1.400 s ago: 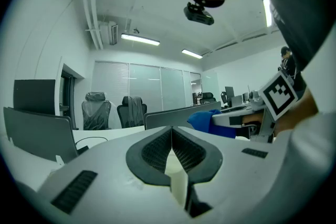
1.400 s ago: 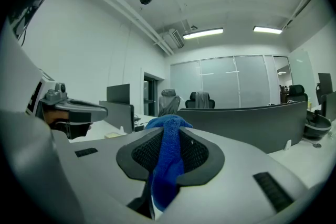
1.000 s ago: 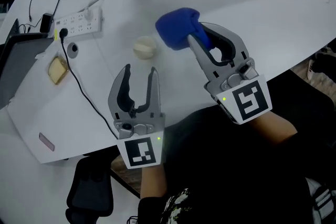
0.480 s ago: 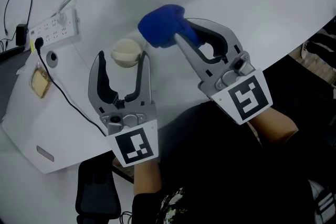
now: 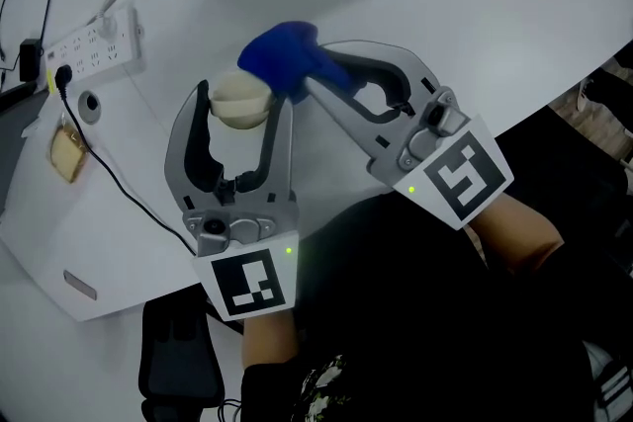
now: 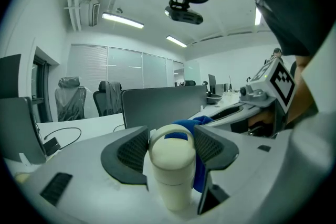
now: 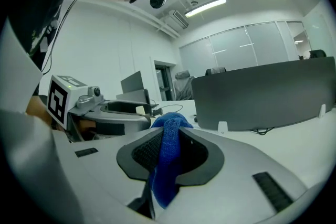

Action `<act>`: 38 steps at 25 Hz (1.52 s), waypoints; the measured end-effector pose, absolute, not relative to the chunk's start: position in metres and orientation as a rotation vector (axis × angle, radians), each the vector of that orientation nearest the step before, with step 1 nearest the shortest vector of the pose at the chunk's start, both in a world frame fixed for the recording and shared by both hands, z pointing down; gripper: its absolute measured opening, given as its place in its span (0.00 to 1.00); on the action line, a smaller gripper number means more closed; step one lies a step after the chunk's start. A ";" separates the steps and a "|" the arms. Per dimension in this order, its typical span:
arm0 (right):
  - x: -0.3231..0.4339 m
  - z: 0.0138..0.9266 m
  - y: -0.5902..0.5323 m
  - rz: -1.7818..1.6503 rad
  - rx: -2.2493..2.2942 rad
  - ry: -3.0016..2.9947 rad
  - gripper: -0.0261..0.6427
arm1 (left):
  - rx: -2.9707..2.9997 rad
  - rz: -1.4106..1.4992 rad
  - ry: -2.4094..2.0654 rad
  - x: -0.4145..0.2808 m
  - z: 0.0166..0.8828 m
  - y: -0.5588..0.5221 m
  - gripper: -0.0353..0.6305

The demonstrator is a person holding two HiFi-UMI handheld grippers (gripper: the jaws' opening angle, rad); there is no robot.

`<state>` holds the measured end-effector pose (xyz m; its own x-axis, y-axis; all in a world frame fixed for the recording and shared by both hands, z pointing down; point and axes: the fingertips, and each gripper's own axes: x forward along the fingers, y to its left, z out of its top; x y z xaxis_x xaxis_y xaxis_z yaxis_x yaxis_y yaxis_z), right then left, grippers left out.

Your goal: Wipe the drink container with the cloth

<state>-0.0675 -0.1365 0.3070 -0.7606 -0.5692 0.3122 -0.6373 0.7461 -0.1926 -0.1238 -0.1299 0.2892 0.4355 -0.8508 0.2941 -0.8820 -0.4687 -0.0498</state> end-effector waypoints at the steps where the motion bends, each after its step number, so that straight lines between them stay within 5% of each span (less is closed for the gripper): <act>1: -0.070 0.309 -0.137 0.439 0.932 -2.724 0.14 | 2.569 0.416 -1.550 -0.125 0.289 -0.130 0.46; 18: -0.094 0.421 -0.128 0.791 0.626 -2.585 0.13 | 2.635 0.320 -1.450 -0.125 0.287 -0.130 0.46; 28: -0.095 0.437 -0.126 0.842 0.603 -2.449 0.14 | 2.962 0.474 -0.822 -0.121 0.286 -0.124 0.44; 38: -0.094 0.437 -0.127 0.810 0.629 -2.456 0.14 | 2.809 0.401 -1.170 -0.136 0.280 -0.122 0.47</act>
